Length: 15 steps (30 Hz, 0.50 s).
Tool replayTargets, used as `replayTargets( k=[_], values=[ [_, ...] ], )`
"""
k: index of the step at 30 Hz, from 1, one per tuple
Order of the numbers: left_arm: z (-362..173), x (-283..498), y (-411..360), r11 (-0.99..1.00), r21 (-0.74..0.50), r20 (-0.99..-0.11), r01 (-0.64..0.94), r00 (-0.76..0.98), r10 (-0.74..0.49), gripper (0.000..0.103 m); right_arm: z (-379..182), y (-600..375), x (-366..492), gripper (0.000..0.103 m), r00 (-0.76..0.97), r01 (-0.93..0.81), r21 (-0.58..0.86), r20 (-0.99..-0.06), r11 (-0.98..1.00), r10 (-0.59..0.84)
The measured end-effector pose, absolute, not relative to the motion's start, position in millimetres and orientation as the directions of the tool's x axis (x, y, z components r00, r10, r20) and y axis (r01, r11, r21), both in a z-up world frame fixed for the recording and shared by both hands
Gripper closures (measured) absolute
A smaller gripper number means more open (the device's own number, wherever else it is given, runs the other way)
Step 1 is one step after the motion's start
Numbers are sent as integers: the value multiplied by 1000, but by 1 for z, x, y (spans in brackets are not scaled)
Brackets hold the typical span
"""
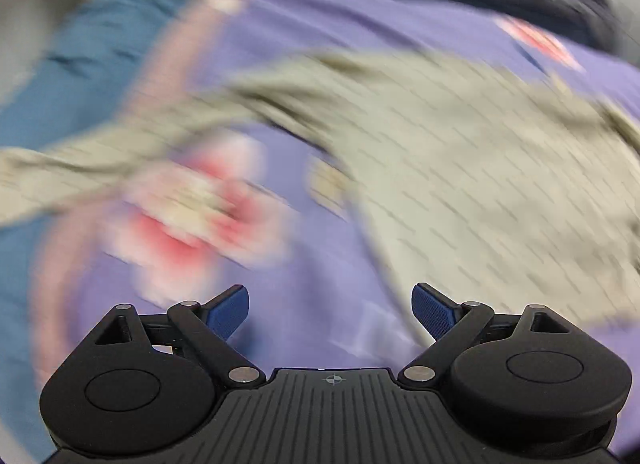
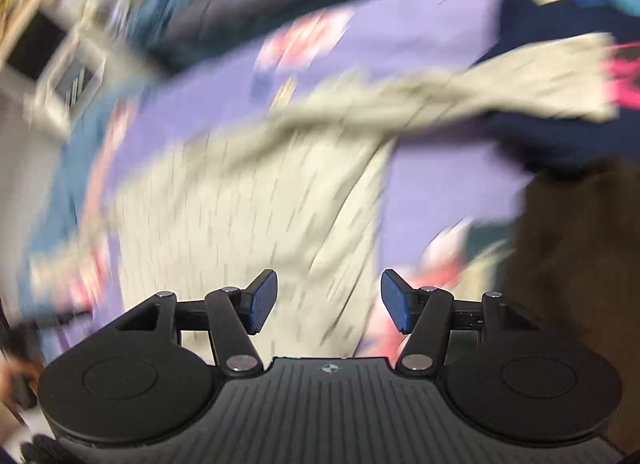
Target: Fold small clothes
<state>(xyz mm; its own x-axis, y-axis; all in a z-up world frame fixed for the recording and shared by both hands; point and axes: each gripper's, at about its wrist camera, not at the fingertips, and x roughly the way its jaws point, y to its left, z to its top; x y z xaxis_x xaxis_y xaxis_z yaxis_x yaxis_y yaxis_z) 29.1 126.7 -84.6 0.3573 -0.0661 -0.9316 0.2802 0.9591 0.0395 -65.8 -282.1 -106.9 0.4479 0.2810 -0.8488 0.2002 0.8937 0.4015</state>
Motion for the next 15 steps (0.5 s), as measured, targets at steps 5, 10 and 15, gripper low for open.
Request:
replayTargets(
  k=[5, 10, 15],
  values=[
    [-112, -14, 88, 911, 45, -936, 410, 335, -104, 0, -132, -240, -60, 41, 388, 142, 327, -887, 934, 251],
    [-132, -19, 79, 889, 14, -940, 457, 309, -144, 0, -151, -237, -48, 53, 324, 184, 295, -919, 938, 225],
    [-130, -9, 61, 872, -42, -932, 487, 295, -210, 23, -138, -259, -45, 94, 411, 291, 389, -876, 874, 253]
  ],
)
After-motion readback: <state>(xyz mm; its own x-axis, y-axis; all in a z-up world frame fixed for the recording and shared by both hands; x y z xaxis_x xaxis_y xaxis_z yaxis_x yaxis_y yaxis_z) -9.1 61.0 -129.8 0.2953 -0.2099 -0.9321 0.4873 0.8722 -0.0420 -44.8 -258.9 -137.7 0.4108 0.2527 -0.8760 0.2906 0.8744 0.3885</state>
